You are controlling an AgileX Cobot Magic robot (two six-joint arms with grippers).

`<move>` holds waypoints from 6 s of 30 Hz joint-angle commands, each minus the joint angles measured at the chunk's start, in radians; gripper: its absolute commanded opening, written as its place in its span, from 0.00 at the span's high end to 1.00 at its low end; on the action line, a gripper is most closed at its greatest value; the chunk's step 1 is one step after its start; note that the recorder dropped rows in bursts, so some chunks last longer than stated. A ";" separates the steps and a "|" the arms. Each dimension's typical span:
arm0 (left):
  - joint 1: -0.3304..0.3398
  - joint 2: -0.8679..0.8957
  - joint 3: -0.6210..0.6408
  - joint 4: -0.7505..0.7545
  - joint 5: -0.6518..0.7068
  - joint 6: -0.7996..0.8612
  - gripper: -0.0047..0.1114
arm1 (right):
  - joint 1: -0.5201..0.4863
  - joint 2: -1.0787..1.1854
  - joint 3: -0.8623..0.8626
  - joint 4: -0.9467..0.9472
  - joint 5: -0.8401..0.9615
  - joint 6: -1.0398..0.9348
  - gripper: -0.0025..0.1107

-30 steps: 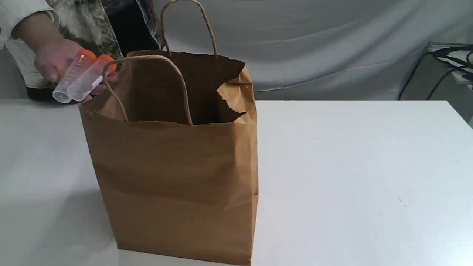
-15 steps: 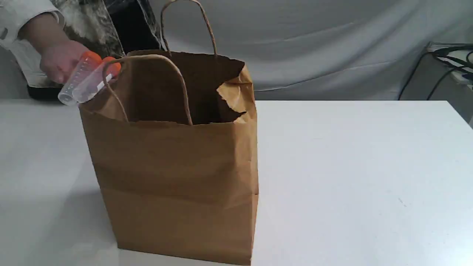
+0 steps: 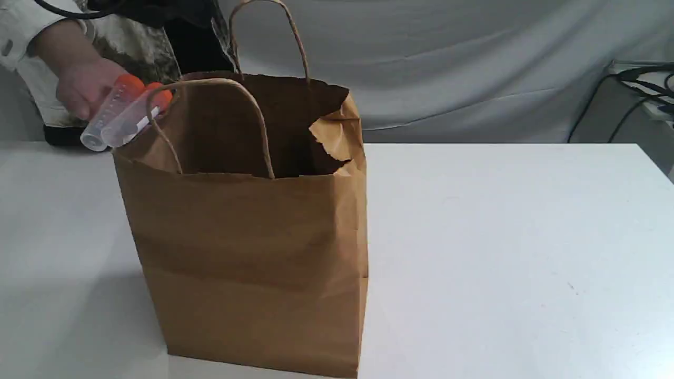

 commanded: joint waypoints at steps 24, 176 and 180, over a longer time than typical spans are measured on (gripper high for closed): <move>0.019 -0.155 0.382 -0.115 -0.006 0.192 0.30 | 0.028 -0.003 0.003 -0.045 0.004 -0.015 0.48; -0.074 -0.048 0.276 0.122 -0.022 -0.315 0.96 | 0.314 1.400 -1.255 0.876 1.093 -1.291 0.50; -0.074 -0.041 0.276 0.122 -0.022 -0.315 0.96 | 0.360 1.400 -1.255 0.948 1.091 -1.358 0.39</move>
